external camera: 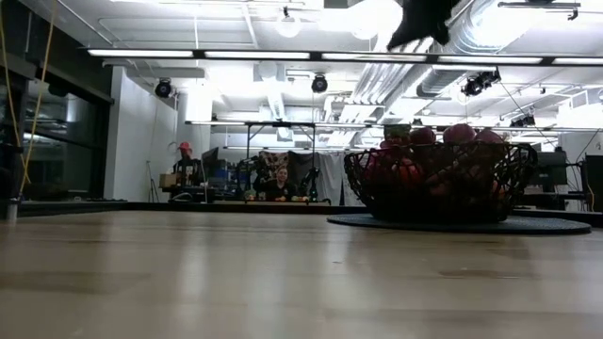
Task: Build produce basket
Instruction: Return to Home Position
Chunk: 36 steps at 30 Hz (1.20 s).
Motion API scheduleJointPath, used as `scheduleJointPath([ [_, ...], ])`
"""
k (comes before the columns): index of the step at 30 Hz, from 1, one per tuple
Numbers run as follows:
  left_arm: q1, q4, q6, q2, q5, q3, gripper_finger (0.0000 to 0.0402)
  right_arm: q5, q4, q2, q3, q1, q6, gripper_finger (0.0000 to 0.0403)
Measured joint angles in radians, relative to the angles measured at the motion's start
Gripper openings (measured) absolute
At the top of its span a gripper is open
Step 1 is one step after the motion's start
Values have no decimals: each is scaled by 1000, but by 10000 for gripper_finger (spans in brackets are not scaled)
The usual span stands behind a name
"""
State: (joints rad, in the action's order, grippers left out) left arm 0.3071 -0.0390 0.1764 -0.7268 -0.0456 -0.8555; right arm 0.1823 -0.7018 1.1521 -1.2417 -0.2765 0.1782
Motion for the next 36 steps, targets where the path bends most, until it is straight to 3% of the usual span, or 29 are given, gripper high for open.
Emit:
scheduleJointPath([
  [4,0,6,4,-6,1,0,1,-183,247,-116,136,18,20,0],
  [11,-1,40,42,-12,19,0,0,-209,503,-268,363,111,75,0],
  [26,-16,42,101,-17,27,0,0,-58,498,-315,407,367,158,0],
  [32,-132,39,101,-56,-9,1,0,-17,503,-316,407,409,158,0],
  [36,-228,-71,101,-70,-48,77,0,-16,504,-316,407,408,158,0],
])
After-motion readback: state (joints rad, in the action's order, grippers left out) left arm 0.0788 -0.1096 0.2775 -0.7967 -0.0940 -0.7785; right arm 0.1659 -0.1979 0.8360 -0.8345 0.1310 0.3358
